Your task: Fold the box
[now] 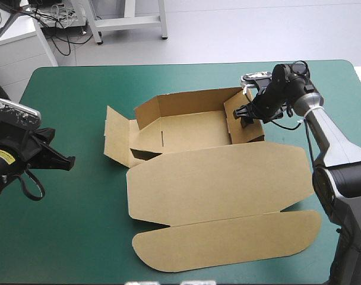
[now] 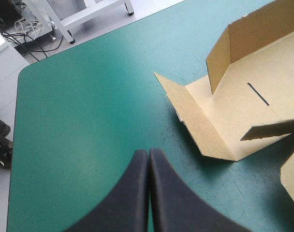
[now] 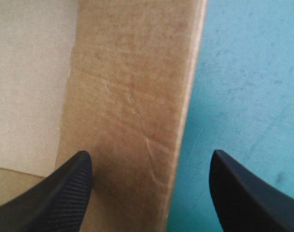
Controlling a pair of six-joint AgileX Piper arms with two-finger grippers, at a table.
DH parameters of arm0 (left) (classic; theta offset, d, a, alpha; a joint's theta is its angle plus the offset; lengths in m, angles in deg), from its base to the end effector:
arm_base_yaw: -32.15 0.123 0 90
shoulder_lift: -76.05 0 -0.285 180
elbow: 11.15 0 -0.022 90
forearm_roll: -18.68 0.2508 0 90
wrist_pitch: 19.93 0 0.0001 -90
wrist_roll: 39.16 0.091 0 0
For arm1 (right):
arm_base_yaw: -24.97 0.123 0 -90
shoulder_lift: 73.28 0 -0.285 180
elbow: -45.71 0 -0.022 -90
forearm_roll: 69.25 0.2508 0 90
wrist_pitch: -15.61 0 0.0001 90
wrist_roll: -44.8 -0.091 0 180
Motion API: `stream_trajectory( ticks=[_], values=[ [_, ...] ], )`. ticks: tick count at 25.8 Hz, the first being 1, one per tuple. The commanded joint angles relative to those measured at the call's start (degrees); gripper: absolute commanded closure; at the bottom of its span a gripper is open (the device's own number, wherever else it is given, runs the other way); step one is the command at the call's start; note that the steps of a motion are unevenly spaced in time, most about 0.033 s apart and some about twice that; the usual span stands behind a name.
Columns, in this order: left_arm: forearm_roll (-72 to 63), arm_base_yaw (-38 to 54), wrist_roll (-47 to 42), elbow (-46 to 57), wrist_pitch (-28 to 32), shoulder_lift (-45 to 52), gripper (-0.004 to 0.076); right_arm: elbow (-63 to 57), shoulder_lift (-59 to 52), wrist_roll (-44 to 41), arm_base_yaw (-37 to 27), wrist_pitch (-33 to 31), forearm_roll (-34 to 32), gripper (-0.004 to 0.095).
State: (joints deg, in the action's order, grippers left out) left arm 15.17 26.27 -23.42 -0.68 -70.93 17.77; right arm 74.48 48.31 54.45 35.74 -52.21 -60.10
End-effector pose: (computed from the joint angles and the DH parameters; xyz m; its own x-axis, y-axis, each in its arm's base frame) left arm 0.1536 -0.0202 0.4317 -0.4456 0.2808 -0.8501 0.2548 0.9500 0.1803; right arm 0.4209 0.0937 0.2906 -0.8949 -0.2784 -0.3487 -0.3315 0.9379 0.1018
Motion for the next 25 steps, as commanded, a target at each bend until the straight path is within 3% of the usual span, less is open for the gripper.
stream_trajectory(
  ticks=[1,4,12,19,21,25],
  values=[
    [-0.37,0.09,-0.61,-1.25,3.48,0.27,0.0734,1.74,-2.23,-0.77,-0.18,3.48,0.55,0.0275],
    [-0.37,0.09,-0.61,-1.25,3.48,0.27,0.0734,1.74,-1.71,-1.05,-0.18,4.32,0.55,0.0318],
    [-0.85,0.09,-0.61,-1.25,3.48,0.27,0.0734,1.74,0.51,-1.22,-0.18,2.44,0.55,0.0547],
    [-1.42,0.09,-0.61,-1.25,3.48,0.27,0.0734,1.74,1.3,-1.22,-0.18,1.27,0.55,0.0798],
    [-1.42,0.09,-0.61,-1.25,3.48,0.27,0.0734,1.74,1.3,-1.51,-0.18,1.18,0.55,0.0928],
    [-1.42,0.09,-0.61,-1.25,3.36,0.27,0.0734,2.63,0.6,-1.66,-0.18,0.13,0.16,0.0928]
  ],
)
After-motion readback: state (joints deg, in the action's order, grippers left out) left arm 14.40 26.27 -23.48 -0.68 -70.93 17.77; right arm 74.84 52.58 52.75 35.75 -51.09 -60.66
